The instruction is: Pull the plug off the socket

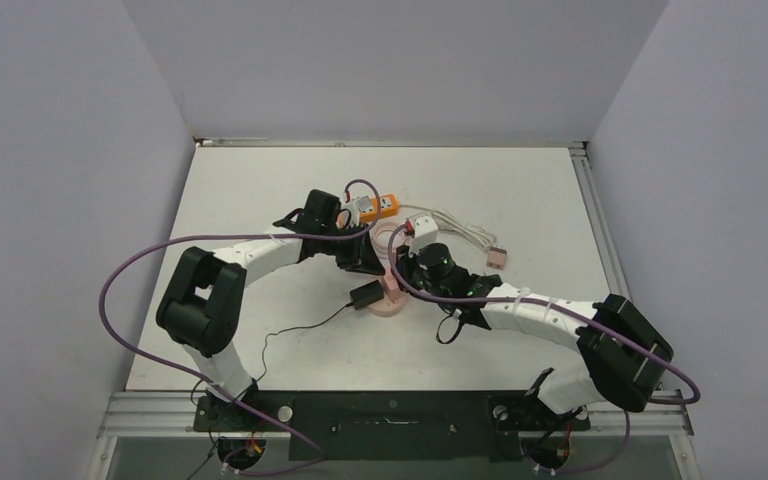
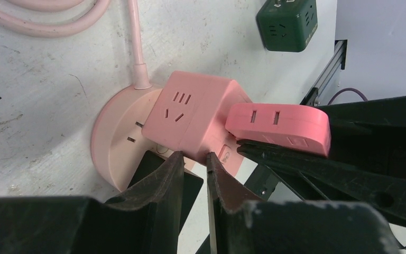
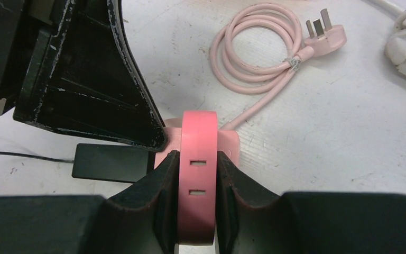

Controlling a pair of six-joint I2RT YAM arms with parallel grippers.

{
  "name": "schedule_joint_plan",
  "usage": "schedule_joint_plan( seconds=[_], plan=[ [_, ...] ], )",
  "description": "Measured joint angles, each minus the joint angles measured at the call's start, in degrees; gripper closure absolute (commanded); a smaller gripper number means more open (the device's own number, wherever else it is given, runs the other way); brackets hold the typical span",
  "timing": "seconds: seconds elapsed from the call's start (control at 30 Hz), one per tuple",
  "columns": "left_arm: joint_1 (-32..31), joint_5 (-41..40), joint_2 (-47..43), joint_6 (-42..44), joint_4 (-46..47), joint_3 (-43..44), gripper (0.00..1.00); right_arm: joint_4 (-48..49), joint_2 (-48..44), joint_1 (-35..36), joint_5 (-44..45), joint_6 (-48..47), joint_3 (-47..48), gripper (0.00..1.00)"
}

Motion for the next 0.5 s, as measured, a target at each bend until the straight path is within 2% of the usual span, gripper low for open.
schedule_joint_plan(
  seconds=[0.13, 0.3, 0.5],
  plan=[
    [0.0, 0.0, 0.1, 0.0, 0.0, 0.1, 0.84, 1.0, -0.2, -1.9, -3.8, 1.6, -0.6, 0.95],
    [-0.1, 0.0, 0.1, 0.0, -0.1, 0.2, 0.85, 1.5, -0.6, -2.2, -4.5, 1.7, -1.1, 0.95],
    [-0.3, 0.1, 0.2, 0.0, -0.1, 0.2, 0.86, 1.4, -1.0, 1.1, 0.8, -0.1, -1.5, 0.95]
  ],
)
